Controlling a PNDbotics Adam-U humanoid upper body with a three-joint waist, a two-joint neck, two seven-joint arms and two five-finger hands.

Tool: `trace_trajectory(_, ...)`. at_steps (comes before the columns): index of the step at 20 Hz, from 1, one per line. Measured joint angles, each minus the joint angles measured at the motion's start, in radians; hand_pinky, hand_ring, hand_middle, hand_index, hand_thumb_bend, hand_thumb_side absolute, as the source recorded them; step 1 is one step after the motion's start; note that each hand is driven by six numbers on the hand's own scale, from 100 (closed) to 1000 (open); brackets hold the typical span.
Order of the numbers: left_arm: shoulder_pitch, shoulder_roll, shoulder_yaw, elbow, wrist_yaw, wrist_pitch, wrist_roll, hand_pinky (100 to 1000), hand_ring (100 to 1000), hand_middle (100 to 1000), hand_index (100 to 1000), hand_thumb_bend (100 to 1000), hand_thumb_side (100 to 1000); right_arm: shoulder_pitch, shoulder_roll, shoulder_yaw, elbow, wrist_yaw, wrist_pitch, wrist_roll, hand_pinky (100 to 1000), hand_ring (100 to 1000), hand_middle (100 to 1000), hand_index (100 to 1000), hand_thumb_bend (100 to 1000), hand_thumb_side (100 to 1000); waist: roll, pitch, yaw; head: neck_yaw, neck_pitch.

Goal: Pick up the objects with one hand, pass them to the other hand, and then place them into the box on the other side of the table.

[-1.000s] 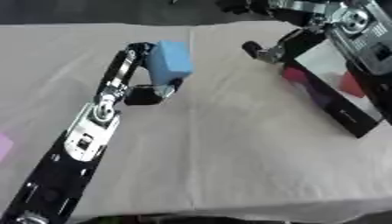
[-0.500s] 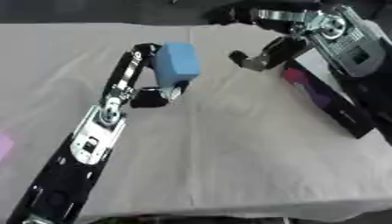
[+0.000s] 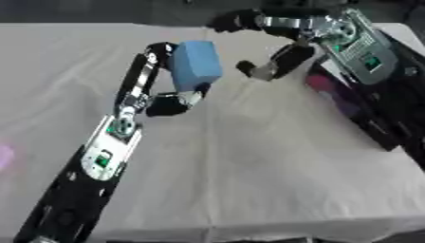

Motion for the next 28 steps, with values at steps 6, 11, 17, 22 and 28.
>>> trace_trajectory(6, -0.004, -0.009, -0.011, -0.002, -0.003, 0.002, 0.001, 629, 506, 495, 594, 100, 126, -0.004, 0.019, 0.005, 0.008, 0.057, -0.008, -0.047, 1000, 1000, 1000, 1000, 251, 100, 0.000, 0.008, 0.006, -0.008, 0.000)
trace_trajectory(11, -0.006, -0.017, -0.011, -0.001, -0.006, 0.007, 0.001, 629, 506, 494, 593, 100, 124, -0.005, 0.023, 0.005, 0.009, 0.088, -0.014, -0.083, 1000, 1000, 1000, 1000, 361, 100, 0.000, 0.011, 0.006, -0.016, -0.001)
trace_trajectory(17, -0.011, -0.018, -0.013, 0.009, -0.014, 0.013, 0.004, 627, 505, 492, 591, 100, 124, -0.006, 0.028, 0.005, 0.006, 0.090, -0.024, -0.068, 1000, 1000, 1000, 1000, 370, 100, 0.001, 0.016, 0.005, -0.019, -0.001)
trace_trajectory(22, -0.012, -0.024, -0.011, 0.024, -0.030, 0.018, 0.015, 626, 504, 491, 590, 100, 117, -0.012, 0.027, 0.004, -0.019, 0.064, -0.010, -0.033, 1000, 1000, 1000, 1000, 400, 100, 0.001, 0.019, 0.000, -0.019, -0.001)
trace_trajectory(28, -0.014, -0.029, -0.010, 0.040, -0.067, 0.018, 0.039, 615, 499, 486, 583, 100, 100, -0.013, 0.027, 0.005, -0.037, 0.046, 0.008, 0.013, 1000, 1000, 1000, 1000, 359, 100, 0.001, 0.021, -0.001, -0.019, -0.001)
